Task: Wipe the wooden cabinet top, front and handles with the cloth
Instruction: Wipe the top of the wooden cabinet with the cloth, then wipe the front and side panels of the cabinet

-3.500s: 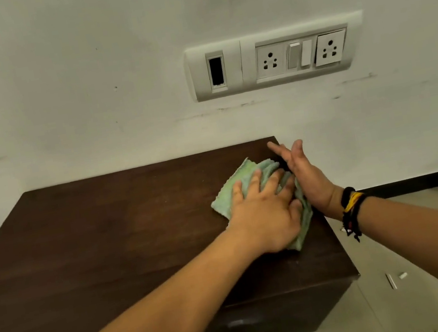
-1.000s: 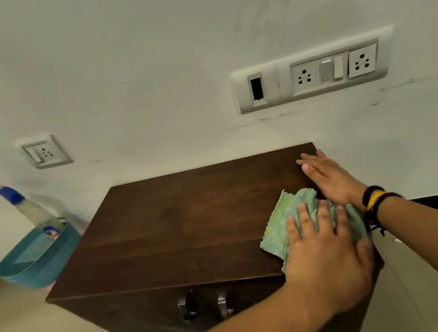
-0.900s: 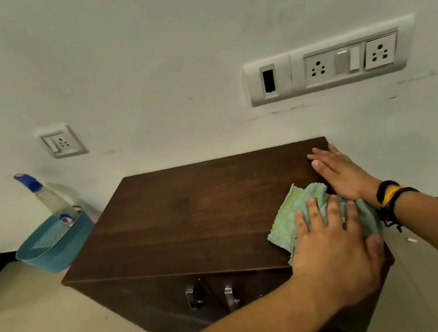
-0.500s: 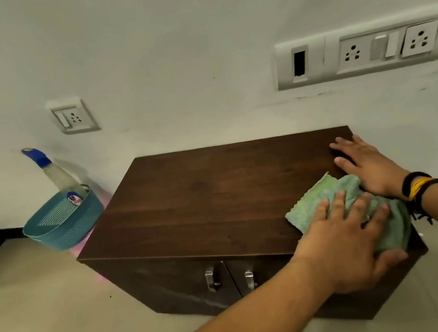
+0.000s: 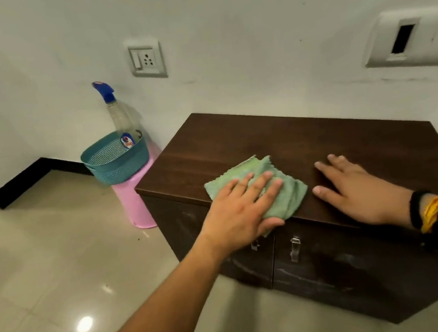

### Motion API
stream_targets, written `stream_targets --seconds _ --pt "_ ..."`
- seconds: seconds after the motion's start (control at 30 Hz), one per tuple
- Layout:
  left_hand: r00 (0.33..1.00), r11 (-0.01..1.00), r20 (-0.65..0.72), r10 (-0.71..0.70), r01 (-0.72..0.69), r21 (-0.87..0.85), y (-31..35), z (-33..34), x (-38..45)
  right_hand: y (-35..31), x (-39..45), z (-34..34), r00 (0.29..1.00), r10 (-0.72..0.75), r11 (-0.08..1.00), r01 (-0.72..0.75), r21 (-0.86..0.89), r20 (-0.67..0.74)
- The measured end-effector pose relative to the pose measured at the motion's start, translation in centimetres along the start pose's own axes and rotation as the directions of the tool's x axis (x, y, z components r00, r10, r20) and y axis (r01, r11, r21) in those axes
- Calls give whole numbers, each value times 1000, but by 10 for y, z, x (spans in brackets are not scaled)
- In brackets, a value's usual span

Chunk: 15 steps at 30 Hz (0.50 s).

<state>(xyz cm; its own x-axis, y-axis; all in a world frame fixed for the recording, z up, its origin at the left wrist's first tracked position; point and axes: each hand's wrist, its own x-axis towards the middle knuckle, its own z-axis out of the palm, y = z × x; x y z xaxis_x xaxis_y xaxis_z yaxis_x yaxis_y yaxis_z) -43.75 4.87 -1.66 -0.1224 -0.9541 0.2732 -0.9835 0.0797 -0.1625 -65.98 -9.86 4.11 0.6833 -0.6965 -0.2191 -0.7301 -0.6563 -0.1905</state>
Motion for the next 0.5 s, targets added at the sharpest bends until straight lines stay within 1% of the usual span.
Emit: stream_targets --seconds 0.13,0.2,0.23,0.27,0.3,0.33,0.37,0.43,0.5 --pt "979 979 -57 -197 199 37 -46 7 -29 -53 9 11 999 -48 997 48 -67 -9" --pt "939 946 -133 -317 322 21 -65 13 -44 -74 15 16 995 -104 989 103 -105 -3" --pt "901 916 -177 -397 402 -8 -73 16 -52 -84 17 17 989 -145 982 146 -122 12" --pt "842 868 -219 -493 493 -59 -78 20 -59 -93 20 18 979 -200 969 202 -144 29" --pt "763 801 -250 -597 583 -136 -81 25 -65 -102 24 19 964 -263 948 267 -176 41" --pt "669 722 -271 -692 654 -229 -80 30 -68 -111 29 20 944 -326 920 328 -213 49" --pt "572 638 -283 -770 695 -331 -77 35 -67 -120 36 20 924 -378 892 379 -244 53" --pt "385 464 -262 -885 691 -554 -63 43 -55 -137 50 18 892 -449 854 447 -265 57" --pt "193 250 -165 -967 619 -745 -43 54 -44 -151 62 20 869 -493 830 486 -274 49"
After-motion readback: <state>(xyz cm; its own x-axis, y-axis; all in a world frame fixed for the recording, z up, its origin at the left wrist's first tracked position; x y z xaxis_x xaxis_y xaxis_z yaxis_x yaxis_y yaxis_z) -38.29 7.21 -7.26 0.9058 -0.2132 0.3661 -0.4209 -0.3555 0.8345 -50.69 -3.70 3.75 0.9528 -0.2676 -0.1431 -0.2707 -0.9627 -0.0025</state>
